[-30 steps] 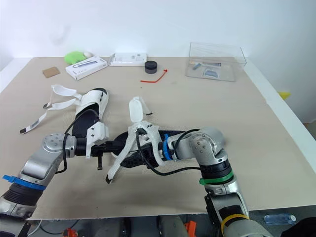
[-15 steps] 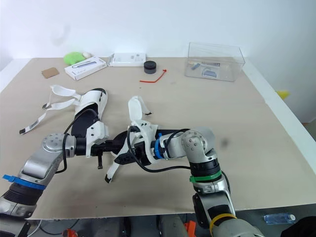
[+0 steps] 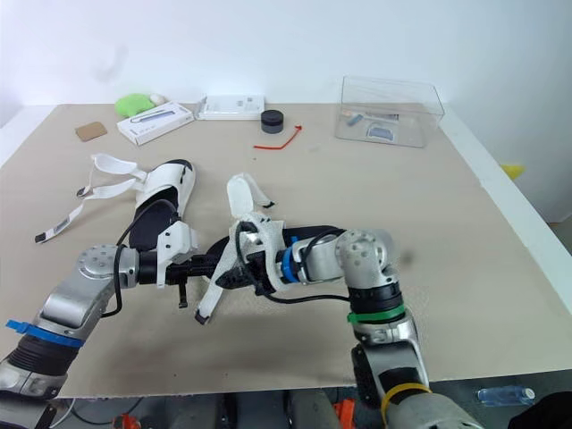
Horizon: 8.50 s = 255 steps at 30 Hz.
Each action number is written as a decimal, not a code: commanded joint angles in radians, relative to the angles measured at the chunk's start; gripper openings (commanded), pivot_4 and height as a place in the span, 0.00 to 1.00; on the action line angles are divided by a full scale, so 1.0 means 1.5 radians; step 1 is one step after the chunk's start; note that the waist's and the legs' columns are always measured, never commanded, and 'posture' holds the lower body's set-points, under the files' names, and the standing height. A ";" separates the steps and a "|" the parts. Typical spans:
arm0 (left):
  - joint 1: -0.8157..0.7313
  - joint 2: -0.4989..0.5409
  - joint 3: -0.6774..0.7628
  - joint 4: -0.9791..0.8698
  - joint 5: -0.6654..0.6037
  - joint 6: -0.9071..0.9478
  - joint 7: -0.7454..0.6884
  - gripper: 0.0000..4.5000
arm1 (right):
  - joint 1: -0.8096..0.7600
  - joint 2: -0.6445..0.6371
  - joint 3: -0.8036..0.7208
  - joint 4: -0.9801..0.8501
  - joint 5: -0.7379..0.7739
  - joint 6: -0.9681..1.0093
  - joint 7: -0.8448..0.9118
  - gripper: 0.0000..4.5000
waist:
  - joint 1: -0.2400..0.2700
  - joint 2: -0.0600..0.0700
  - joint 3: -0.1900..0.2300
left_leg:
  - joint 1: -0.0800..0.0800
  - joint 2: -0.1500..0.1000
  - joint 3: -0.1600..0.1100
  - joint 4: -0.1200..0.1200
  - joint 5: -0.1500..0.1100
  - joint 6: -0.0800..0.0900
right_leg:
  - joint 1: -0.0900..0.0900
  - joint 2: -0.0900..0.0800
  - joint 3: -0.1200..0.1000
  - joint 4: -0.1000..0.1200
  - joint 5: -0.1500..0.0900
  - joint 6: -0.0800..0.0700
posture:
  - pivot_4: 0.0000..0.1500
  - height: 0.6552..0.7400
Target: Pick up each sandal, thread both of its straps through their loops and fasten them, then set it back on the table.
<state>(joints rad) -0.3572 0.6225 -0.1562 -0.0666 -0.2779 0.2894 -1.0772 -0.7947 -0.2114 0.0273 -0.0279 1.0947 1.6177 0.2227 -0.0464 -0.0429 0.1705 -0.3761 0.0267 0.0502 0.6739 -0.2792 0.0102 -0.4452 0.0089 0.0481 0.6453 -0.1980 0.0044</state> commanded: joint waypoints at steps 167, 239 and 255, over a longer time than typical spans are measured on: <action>0.015 -0.031 -0.020 -0.009 0.017 -0.018 0.013 0.00 | -0.174 -0.205 0.037 0.116 0.004 -0.002 0.156 0.01 | 0.001 0.000 -0.001 | -0.009 -0.004 0.000 0.002 -0.001 0.000 | -0.008 -0.008 -0.004 0.002 0.002 -0.003 | 1.00 1.00; 0.005 -0.033 -0.035 0.017 0.039 -0.028 0.028 0.00 | -0.063 -0.294 0.138 0.021 0.585 -0.190 -0.452 0.01 | 0.000 0.000 -0.002 | -0.010 -0.004 0.000 0.002 -0.001 0.001 | -0.008 -0.005 -0.001 0.002 0.002 -0.001 | 1.00 1.00; 0.002 -0.037 -0.035 0.023 0.041 -0.029 0.028 0.00 | -0.027 -0.252 0.098 0.033 0.585 -0.206 -0.484 0.01 | 0.000 0.000 -0.004 | -0.010 -0.002 0.000 0.002 -0.001 0.001 | -0.008 -0.003 0.000 0.002 0.003 -0.001 | 1.00 1.00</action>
<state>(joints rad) -0.3667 0.5645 -0.1886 -0.0501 -0.2367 0.2365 -1.0312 -0.8315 -0.5903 0.1920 0.0592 1.9416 1.3035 -0.5055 -0.0460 -0.0434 0.1650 -0.3903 0.0236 0.0503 0.6776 -0.2803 0.0120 -0.4571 0.0042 0.0480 0.6478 -0.1942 0.0026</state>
